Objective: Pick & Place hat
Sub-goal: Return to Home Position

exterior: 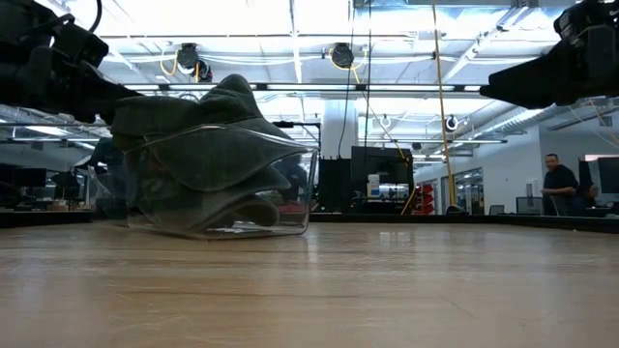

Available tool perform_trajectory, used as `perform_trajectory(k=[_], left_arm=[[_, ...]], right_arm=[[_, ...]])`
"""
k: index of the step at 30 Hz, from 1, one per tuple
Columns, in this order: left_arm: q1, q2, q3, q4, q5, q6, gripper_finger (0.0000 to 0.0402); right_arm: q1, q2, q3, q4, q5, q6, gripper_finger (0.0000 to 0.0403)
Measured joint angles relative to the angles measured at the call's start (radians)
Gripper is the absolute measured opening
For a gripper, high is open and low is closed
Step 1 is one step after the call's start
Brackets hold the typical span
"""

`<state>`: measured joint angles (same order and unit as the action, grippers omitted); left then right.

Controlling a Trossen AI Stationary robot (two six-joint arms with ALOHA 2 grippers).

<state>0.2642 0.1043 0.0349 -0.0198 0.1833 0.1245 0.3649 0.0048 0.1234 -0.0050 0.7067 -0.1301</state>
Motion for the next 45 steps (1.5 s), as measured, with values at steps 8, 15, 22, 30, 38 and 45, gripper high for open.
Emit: perform_trajectory(k=[8, 15, 22, 30, 38, 45], left_arm=[[0.0, 0.0, 0.0, 0.001, 0.0, -0.025, 0.0228], [0.0, 0.0, 0.0, 0.001, 0.0, -0.025, 0.0228], [0.0, 0.0, 0.0, 0.003, 0.0, -0.025, 0.0228], [0.0, 0.0, 0.0, 0.004, 0.0, -0.025, 0.0228], [0.0, 0.0, 0.0, 0.006, 0.0, -0.025, 0.0228], [0.0, 0.0, 0.0, 0.006, -0.001, -0.025, 0.0228]], right_arm=[[0.0, 0.0, 0.0, -0.044, 0.0, -0.013, 0.0316], [-0.001, 0.0, -0.082, 0.054, 0.001, -0.038, 0.0316], [-0.002, 0.0, -0.104, 0.121, 0.0, 0.045, 0.0316], [-0.002, 0.0, -0.106, 0.107, -0.004, 0.197, 0.0316], [-0.052, 0.0, -0.107, 0.093, -0.004, 0.226, 0.0316], [-0.141, 0.026, -0.108, 0.105, -0.005, 0.226, 0.0316]])
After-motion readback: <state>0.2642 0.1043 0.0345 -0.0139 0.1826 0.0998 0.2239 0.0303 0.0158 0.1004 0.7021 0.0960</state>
